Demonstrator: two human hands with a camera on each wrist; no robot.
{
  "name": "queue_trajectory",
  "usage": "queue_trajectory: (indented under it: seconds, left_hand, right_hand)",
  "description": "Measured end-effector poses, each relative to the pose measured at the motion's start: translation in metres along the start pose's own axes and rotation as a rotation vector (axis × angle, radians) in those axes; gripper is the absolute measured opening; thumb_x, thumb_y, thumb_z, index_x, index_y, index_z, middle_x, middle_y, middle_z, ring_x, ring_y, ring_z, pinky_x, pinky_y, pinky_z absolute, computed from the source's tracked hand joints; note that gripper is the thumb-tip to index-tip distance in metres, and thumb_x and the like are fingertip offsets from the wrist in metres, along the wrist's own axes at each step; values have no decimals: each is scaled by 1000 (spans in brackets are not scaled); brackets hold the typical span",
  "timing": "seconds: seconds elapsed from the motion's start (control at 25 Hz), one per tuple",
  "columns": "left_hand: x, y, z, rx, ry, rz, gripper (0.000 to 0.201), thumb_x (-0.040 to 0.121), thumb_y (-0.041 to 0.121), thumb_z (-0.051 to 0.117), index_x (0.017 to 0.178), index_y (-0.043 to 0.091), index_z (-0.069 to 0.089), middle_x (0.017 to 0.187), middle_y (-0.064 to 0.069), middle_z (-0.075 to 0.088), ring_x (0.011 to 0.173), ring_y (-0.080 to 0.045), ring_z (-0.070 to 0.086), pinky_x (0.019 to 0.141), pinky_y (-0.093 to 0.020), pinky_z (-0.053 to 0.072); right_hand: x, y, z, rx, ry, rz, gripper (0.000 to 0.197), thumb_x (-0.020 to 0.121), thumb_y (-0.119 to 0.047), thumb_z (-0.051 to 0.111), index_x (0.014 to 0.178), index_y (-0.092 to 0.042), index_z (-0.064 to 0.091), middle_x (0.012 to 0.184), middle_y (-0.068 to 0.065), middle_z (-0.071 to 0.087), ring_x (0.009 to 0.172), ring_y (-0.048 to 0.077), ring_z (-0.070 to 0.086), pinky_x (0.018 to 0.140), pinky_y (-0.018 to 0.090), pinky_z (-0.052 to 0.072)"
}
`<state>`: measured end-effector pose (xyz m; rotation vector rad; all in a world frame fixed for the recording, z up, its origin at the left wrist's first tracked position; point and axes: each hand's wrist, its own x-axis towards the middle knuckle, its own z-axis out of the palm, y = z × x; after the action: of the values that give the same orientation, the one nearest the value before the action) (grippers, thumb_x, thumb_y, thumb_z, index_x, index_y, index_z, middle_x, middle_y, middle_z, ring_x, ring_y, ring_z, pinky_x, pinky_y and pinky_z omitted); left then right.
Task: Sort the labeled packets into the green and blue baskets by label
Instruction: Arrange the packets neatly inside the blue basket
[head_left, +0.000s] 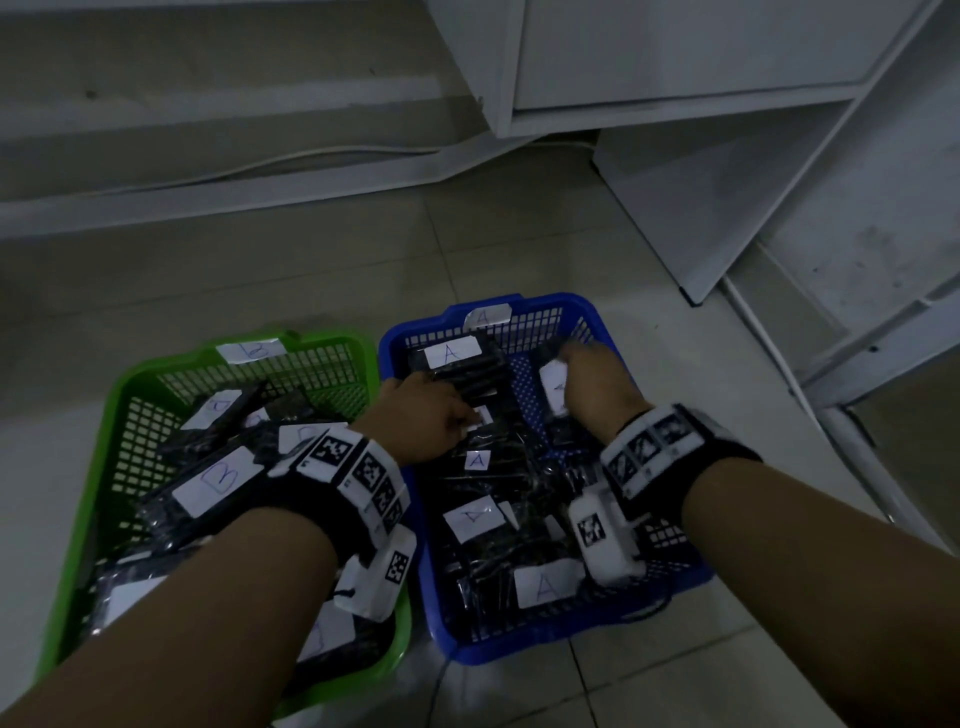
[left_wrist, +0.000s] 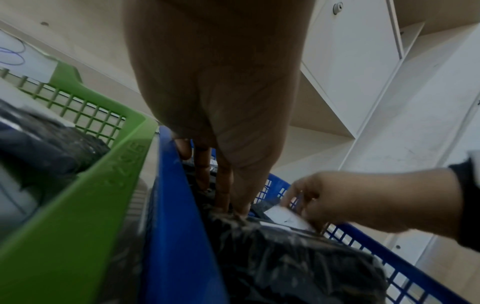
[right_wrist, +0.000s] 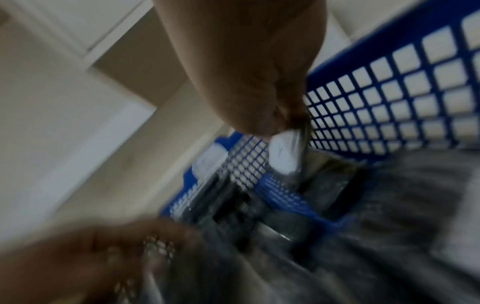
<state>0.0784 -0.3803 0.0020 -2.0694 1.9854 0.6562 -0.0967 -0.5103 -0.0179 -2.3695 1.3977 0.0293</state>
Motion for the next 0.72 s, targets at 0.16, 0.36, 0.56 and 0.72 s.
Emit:
queue_trajectory:
  seconds: [0.16, 0.36, 0.56, 0.72]
  left_hand:
    - [-1, -1, 1, -29, 9, 6, 36, 98, 41, 39, 132, 41, 48, 138, 9, 46, 124, -25, 37, 103, -43, 27]
    - [-2, 0, 1, -8, 14, 4, 37, 98, 42, 38, 133, 41, 48, 137, 8, 47, 125, -25, 38, 102, -43, 29]
    - [-1, -1, 3, -12, 25, 6, 37, 97, 42, 39, 133, 41, 48, 136, 9, 47, 123, -24, 39, 102, -42, 29]
    - [0, -3, 5, -30, 49, 11, 35, 97, 39, 41, 131, 41, 49, 135, 10, 48, 124, -23, 39, 102, -42, 28]
  right_hand:
    - [-9, 6, 26, -76, -144, 94, 66, 90, -33, 59, 141, -5, 28, 142, 23, 29, 115, 36, 51, 89, 38, 47]
    - [-5, 12, 30, 87, -137, 49, 86, 78, -38, 73, 142, -10, 23, 137, 24, 33, 118, 35, 47, 90, 38, 47]
    - [-4, 14, 26, -54, -196, -20, 99, 73, -31, 79, 147, -10, 17, 142, 21, 24, 124, 37, 42, 102, 38, 41]
    - [0, 17, 24, -347, -124, -133, 68, 83, -14, 67, 139, -1, 32, 140, 19, 29, 124, 35, 40, 97, 43, 45]
